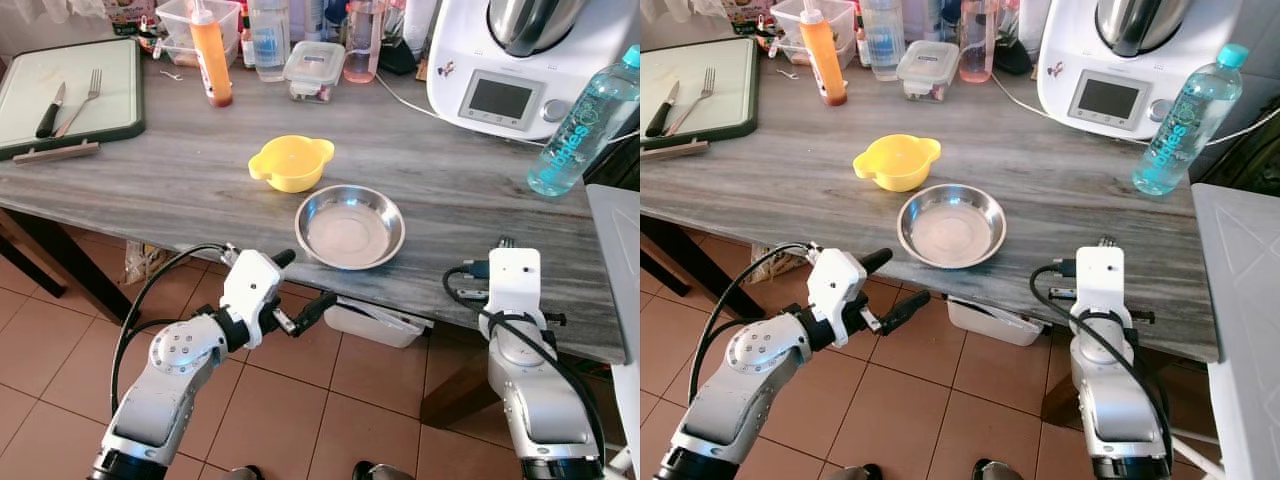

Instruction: Setting the table

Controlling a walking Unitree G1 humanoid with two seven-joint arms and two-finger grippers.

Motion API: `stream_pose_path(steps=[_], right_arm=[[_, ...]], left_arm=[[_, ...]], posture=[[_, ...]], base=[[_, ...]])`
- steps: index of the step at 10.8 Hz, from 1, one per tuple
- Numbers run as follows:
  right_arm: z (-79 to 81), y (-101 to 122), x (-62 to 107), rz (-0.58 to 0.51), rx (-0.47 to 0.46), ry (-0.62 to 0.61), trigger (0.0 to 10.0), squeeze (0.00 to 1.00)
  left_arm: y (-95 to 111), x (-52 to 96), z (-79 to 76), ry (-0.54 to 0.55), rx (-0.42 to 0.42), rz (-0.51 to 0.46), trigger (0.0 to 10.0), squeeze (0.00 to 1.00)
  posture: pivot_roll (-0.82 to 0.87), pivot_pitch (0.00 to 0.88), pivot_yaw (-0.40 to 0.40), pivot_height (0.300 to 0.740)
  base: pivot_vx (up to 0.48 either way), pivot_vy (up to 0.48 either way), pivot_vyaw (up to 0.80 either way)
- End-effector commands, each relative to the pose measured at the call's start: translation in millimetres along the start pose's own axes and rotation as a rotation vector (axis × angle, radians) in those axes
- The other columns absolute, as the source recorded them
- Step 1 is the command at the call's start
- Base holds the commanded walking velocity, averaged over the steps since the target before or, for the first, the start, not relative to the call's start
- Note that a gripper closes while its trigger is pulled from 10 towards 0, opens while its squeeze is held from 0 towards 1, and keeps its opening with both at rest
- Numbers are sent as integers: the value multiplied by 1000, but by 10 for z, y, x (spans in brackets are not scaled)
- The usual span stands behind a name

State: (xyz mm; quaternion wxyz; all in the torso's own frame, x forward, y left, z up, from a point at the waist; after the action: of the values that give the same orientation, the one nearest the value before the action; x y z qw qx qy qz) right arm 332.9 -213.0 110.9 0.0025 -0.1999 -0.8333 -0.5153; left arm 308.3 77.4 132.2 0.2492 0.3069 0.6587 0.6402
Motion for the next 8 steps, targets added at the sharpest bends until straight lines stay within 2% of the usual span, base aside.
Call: stream_pose_path(steps=[1,2,3,4,7,8], right_arm=[[42,-142,14,36,39,17,0,0],[4,-98,28,14,-33,-5,314,0],[-69,0,47,-36,-101,-31,3255,0],[-158,48,69,-61,-140,-76,10000,1000],[-260,152,108,-114,-277,-126,10000,1000],[-245,180,116,-116,-319,-115,10000,1000]], left_arm=[[-15,9,1,-1,-11,15,10000,0],[-13,9,-4,-3,-11,14,10000,0],[-12,11,-7,-4,-11,15,10000,0],[-16,13,-6,-3,-10,15,10000,0],[-19,16,-10,-5,-8,15,10000,0],[-20,21,-3,-3,-9,16,10000,0]], posture=[[137,174,1,740],[135,176,2,740],[135,178,3,740],[132,178,4,740],[133,184,2,740],[133,187,2,740]], base=[[0,0,0],[0,0,0],[0,0,0],[0,0,0],[0,0,0],[0,0,0]])
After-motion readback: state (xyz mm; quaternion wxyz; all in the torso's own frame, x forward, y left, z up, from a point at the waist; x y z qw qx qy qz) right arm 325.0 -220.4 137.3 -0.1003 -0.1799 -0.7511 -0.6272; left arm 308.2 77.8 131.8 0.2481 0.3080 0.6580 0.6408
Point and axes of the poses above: a point about 5 cm out from each wrist's last joint towards the gripper, its own x axis pointing back from the gripper into the wrist, its own y axis along the axis of the wrist's last joint, z = x × y, the point moved 5 cm from there along -x, pointing out of the wrist towards the gripper, and after that the axes turned 11 degrees about x, right-handed, at the moved point
